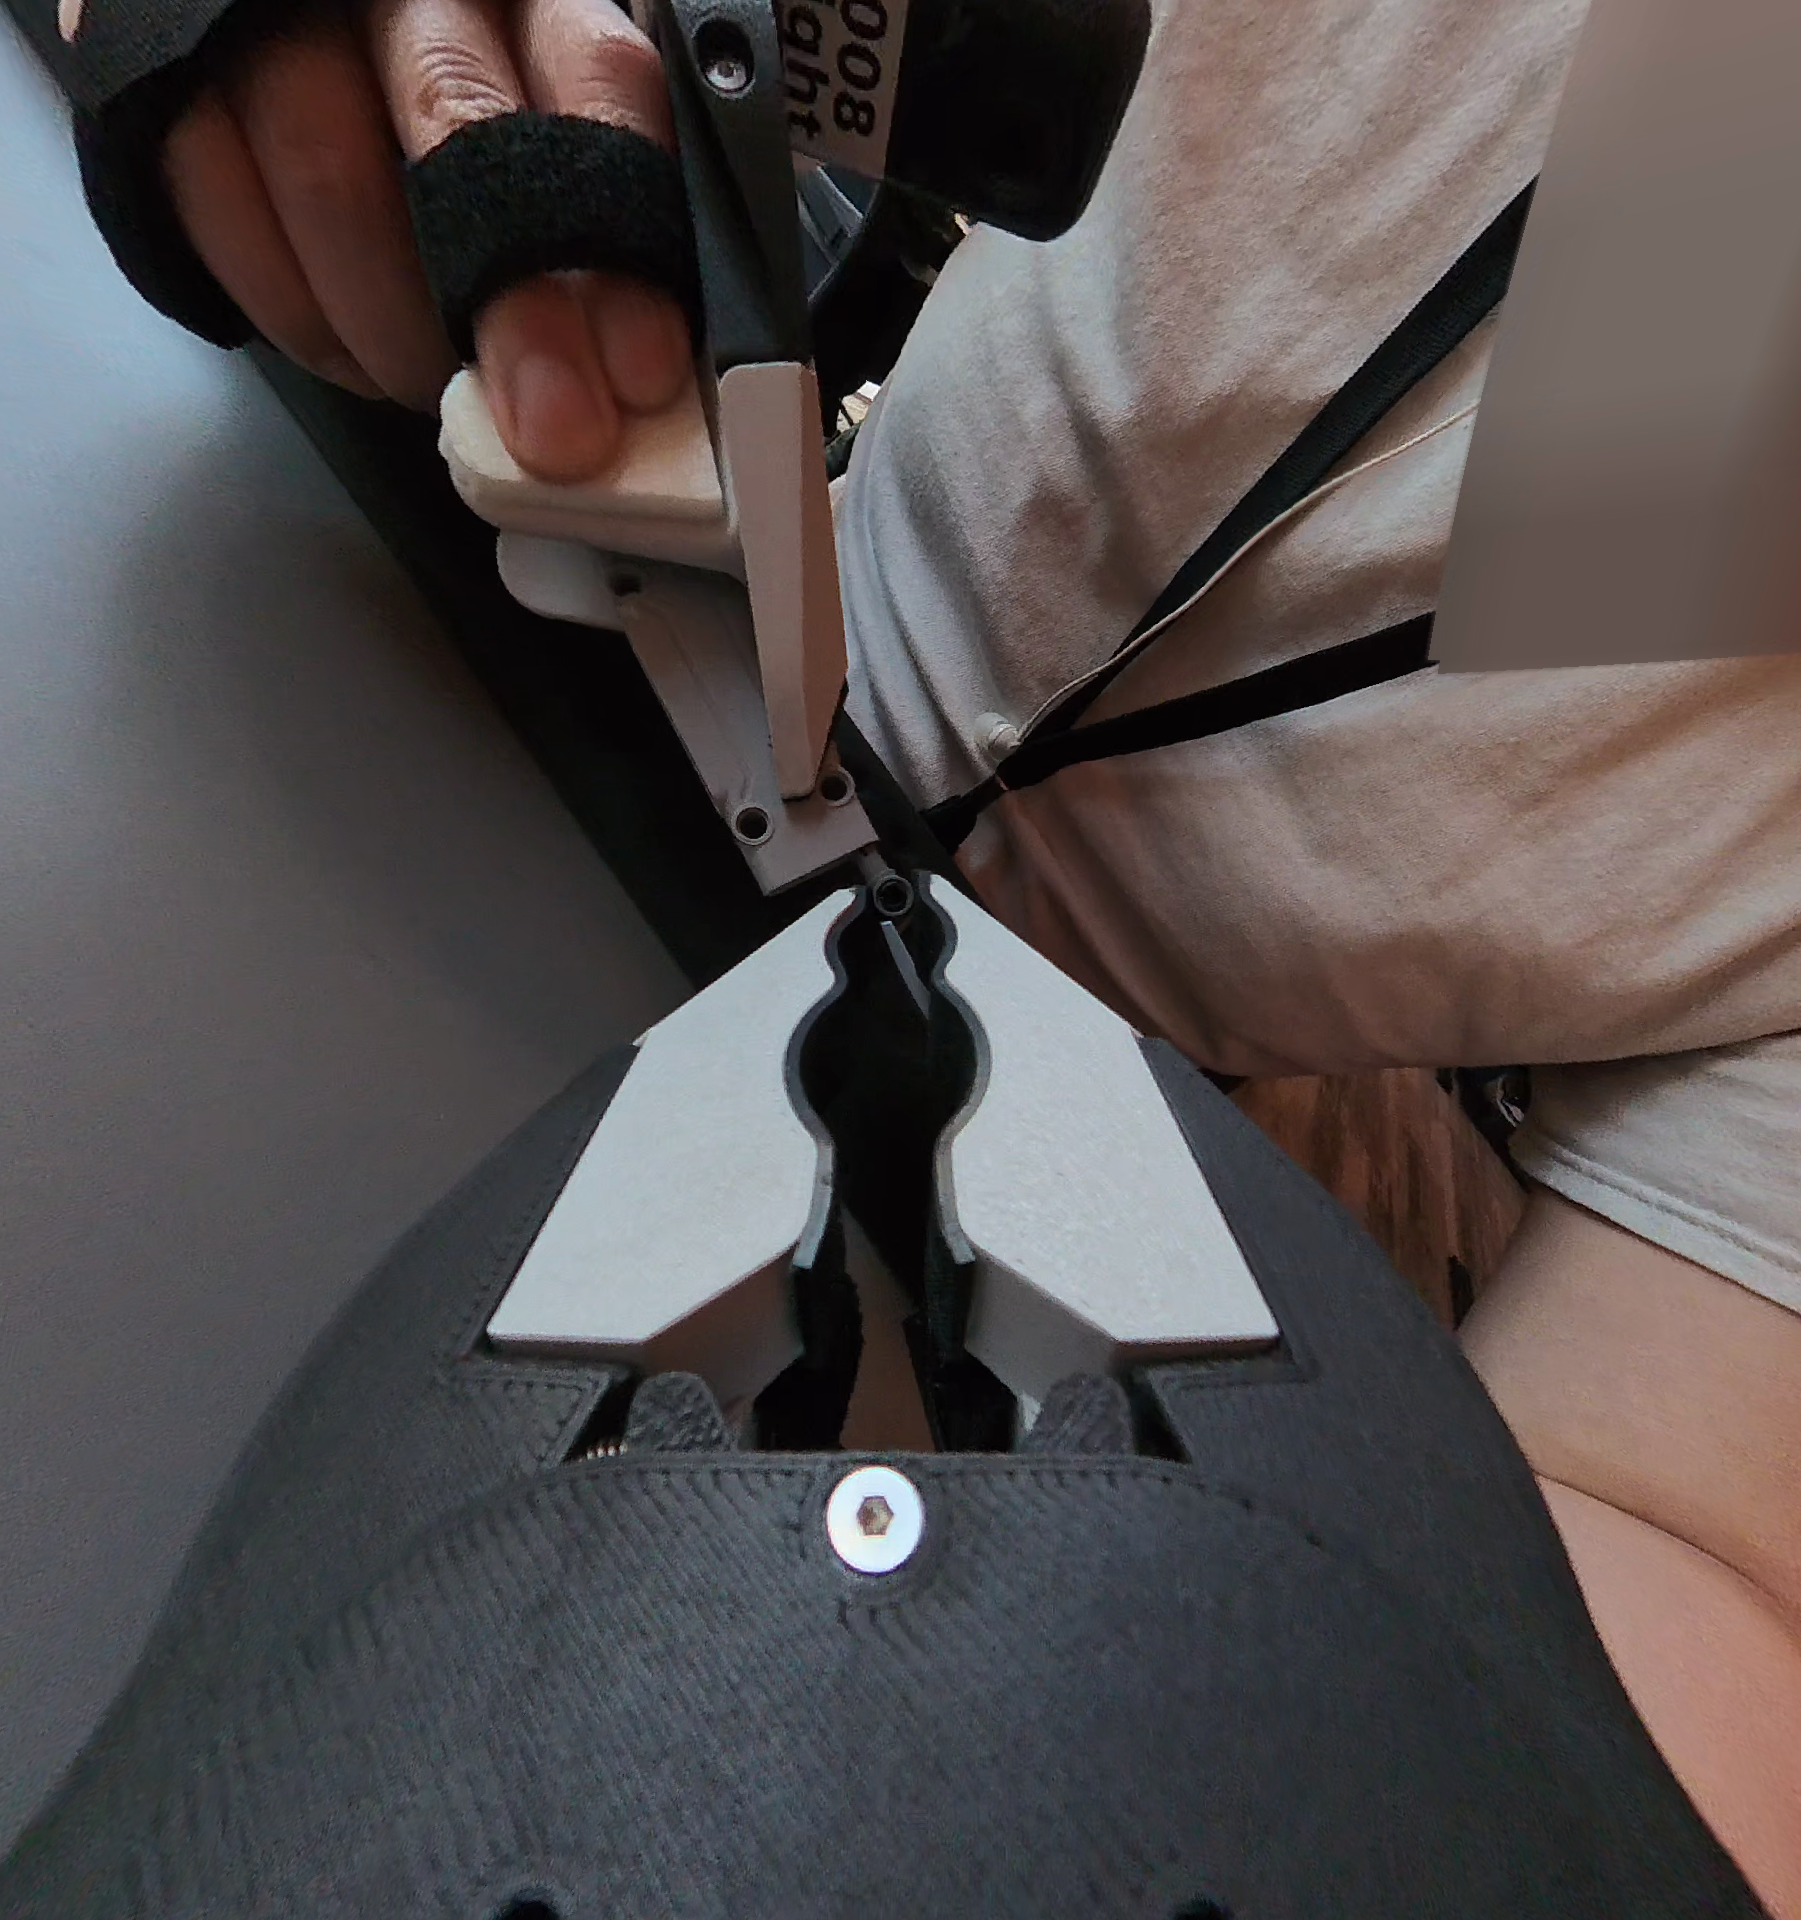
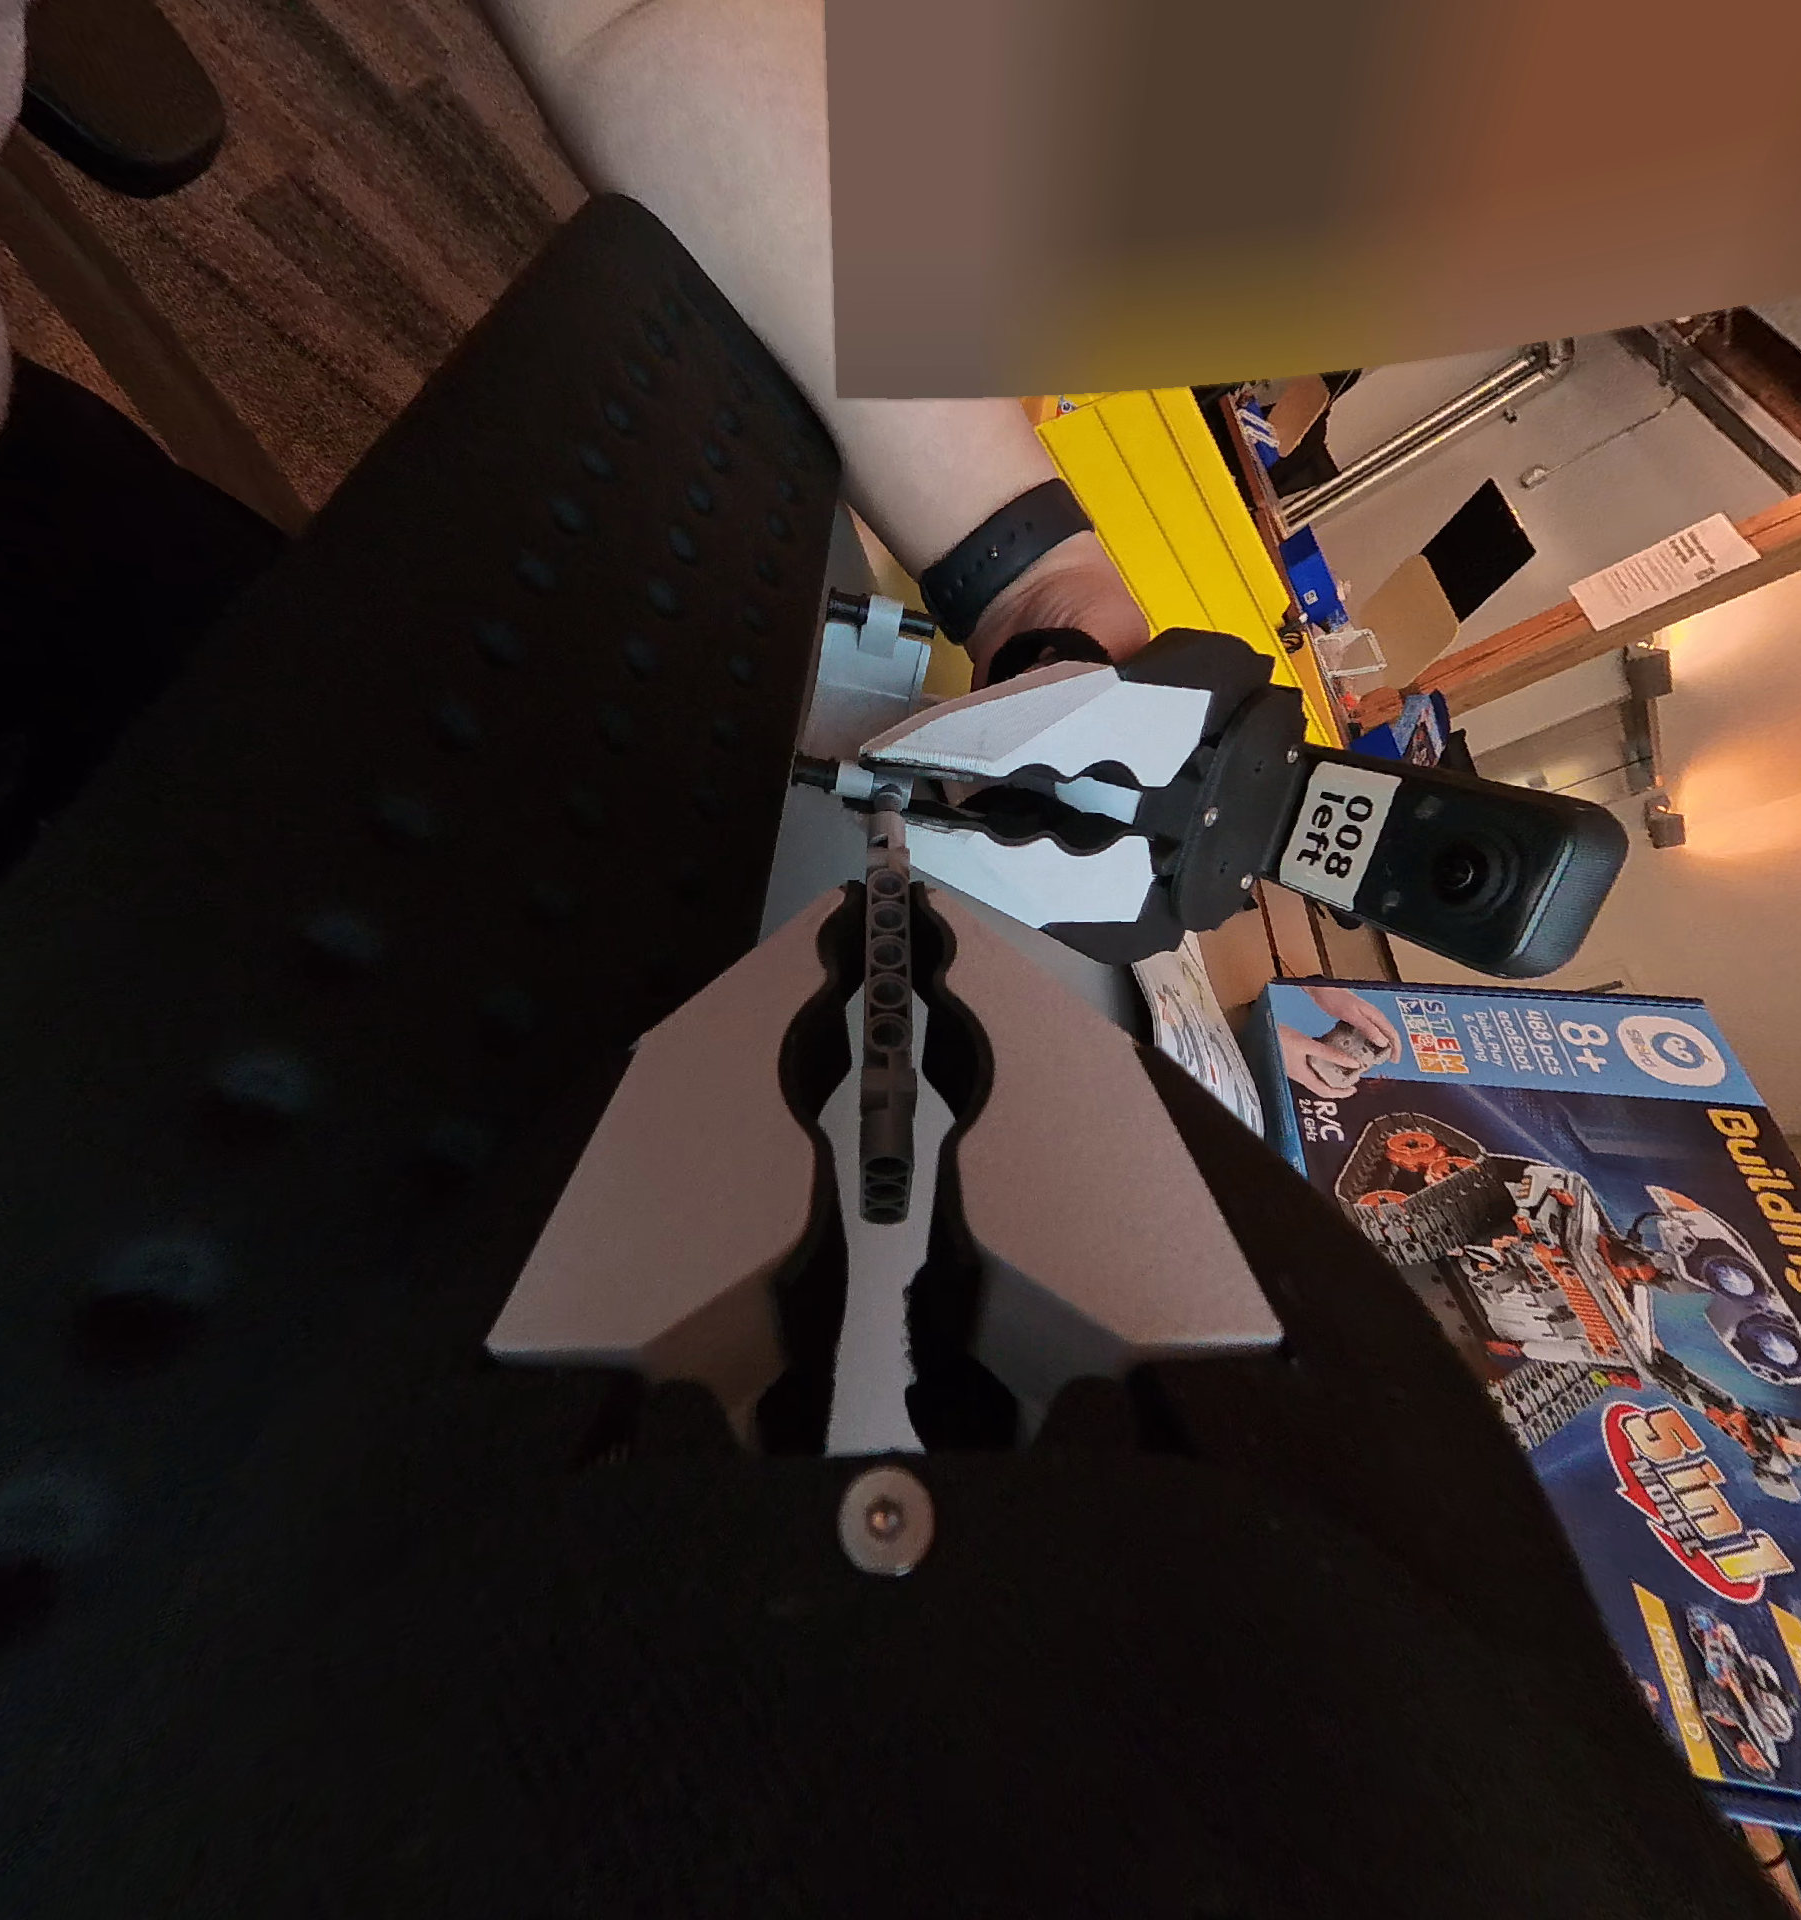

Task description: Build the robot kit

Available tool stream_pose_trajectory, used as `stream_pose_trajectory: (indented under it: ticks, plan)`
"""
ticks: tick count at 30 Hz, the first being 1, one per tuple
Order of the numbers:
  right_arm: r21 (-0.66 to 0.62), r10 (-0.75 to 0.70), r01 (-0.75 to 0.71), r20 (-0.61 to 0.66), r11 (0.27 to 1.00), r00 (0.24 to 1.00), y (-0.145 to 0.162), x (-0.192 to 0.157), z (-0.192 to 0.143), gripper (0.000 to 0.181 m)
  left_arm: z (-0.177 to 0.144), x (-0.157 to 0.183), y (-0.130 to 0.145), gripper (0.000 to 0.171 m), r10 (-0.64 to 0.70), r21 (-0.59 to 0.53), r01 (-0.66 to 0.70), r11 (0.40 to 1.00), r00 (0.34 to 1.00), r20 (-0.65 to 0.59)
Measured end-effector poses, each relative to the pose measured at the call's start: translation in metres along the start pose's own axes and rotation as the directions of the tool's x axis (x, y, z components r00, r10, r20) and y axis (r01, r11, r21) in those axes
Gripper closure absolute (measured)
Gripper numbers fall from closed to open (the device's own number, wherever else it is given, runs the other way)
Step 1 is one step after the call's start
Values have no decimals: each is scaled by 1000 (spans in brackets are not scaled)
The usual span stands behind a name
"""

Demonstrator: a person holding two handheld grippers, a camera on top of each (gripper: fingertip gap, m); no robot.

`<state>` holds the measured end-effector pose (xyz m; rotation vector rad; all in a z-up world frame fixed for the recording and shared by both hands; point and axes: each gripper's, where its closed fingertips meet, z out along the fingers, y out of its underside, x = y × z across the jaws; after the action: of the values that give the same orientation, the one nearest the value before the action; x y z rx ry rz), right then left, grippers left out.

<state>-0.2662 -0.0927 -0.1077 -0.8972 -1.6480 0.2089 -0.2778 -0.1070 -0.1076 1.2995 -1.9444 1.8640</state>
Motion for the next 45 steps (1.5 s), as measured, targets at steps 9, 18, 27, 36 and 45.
stream_pose_trajectory:
  ticks: [9,18,27,36,45]
  plan:
    - [-5,-12,12,8,1000,1000,-1,-2,2,175,0,1,3,167,27,-21,-27,999,1000,-4]
    - [-5,-19,19,21,1000,1000,-3,-4,3,175,1,2,3,167,32,-29,-32,999,999,-9]
    - [64,19,-16,-48,998,999,-15,10,3,174,-8,15,-6,167,113,40,-112,993,993,-26]
    - [56,138,-130,-173,990,975,-5,41,0,175,-31,11,-30,167,118,203,-124,971,992,45]
    - [2,158,-160,-165,987,974,7,40,3,175,-34,1,-27,168,56,206,-70,976,996,71]
